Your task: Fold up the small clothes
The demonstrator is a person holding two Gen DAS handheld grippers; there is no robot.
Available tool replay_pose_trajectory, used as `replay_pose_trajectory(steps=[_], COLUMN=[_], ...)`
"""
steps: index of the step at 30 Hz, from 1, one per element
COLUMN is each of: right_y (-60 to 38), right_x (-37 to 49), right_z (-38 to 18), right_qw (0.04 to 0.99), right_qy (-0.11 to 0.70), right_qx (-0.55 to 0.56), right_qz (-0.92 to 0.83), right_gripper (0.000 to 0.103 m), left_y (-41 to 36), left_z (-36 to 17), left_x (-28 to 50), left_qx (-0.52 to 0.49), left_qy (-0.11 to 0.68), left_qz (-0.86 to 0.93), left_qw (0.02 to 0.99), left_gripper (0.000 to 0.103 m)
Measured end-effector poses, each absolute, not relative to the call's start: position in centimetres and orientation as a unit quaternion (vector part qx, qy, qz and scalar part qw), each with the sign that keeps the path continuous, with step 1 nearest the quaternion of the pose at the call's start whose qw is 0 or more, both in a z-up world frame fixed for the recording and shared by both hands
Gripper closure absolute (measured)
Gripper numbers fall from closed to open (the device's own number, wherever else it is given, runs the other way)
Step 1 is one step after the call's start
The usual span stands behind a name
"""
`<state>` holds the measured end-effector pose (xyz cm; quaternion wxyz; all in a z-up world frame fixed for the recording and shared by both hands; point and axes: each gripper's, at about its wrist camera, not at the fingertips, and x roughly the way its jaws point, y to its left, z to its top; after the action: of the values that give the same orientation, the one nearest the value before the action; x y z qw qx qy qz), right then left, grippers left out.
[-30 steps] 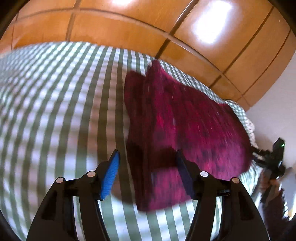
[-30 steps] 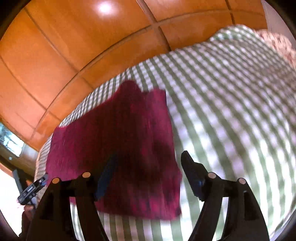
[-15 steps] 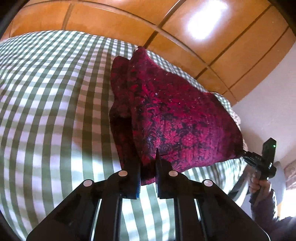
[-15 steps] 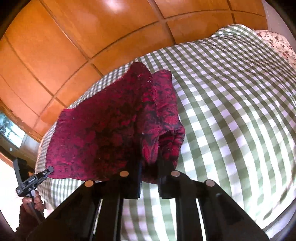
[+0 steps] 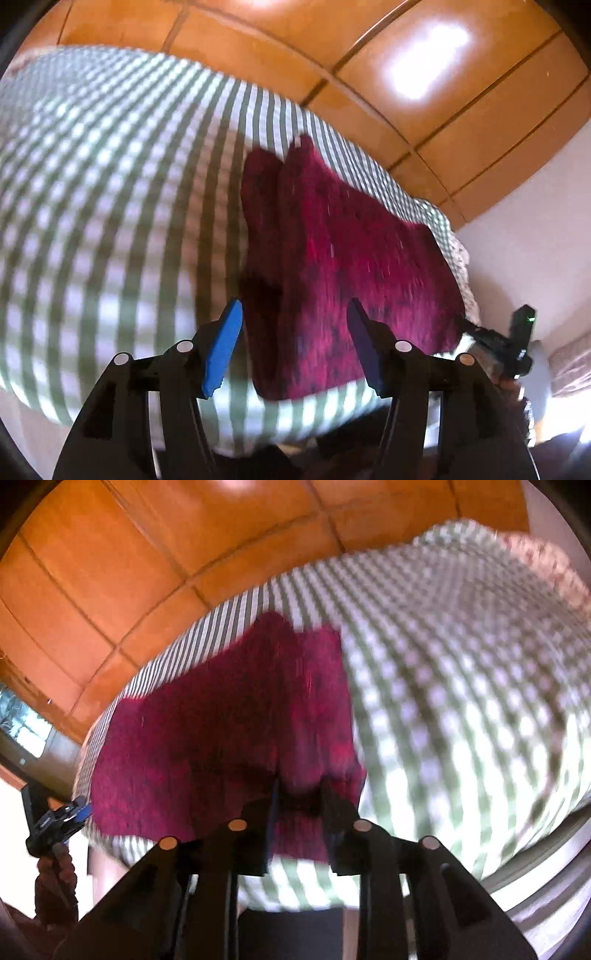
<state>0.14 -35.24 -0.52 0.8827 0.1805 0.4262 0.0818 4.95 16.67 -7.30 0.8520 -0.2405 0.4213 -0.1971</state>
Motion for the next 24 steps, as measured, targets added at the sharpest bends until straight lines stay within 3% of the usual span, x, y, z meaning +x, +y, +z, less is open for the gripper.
replay_pose_trajectory(steps=[3, 8, 11, 12, 15, 20, 24], right_y=[-35.0, -33.6, -33.5, -33.1, -32.4, -31.9, -30.9], right_x=[2.5, 7.7, 9.6, 10.0, 9.8, 9.2, 11.7], right_z=[0.3, -0.5, -1.9, -2.2, -1.5, 0.6, -4.7], right_qw=[0.894, 0.893, 0.886, 0.882, 0.891, 0.919, 0.903], right_qy=[0.406, 0.418, 0.435, 0.442, 0.43, 0.376, 0.425], right_qx=[0.177, 0.161, 0.157, 0.157, 0.137, 0.112, 0.062], right_qz=[0.068, 0.047, 0.042, 0.046, 0.045, 0.033, -0.012], right_gripper=[0.063, 0.06, 0.061, 0.071, 0.086, 0.089, 0.088], left_y=[16.3, 15.0, 14.7, 14.6, 14.1, 14.4, 13.8], left_z=[-6.4, -6.4, -7.4, -7.8, -8.0, -8.0, -10.9], left_x=[7.1, 11.1, 13.0, 13.6, 14.6, 14.2, 15.3], left_qx=[-0.235, -0.224, -0.231, -0.238, -0.231, -0.206, -0.17], left_qy=[0.411, 0.419, 0.435, 0.439, 0.431, 0.406, 0.439], left_qz=[-0.195, -0.194, -0.174, -0.175, -0.189, -0.146, -0.1], left_qw=[0.859, 0.858, 0.853, 0.849, 0.851, 0.878, 0.876], left_gripper=[0.046, 0.046, 0.052, 0.064, 0.089, 0.092, 0.09])
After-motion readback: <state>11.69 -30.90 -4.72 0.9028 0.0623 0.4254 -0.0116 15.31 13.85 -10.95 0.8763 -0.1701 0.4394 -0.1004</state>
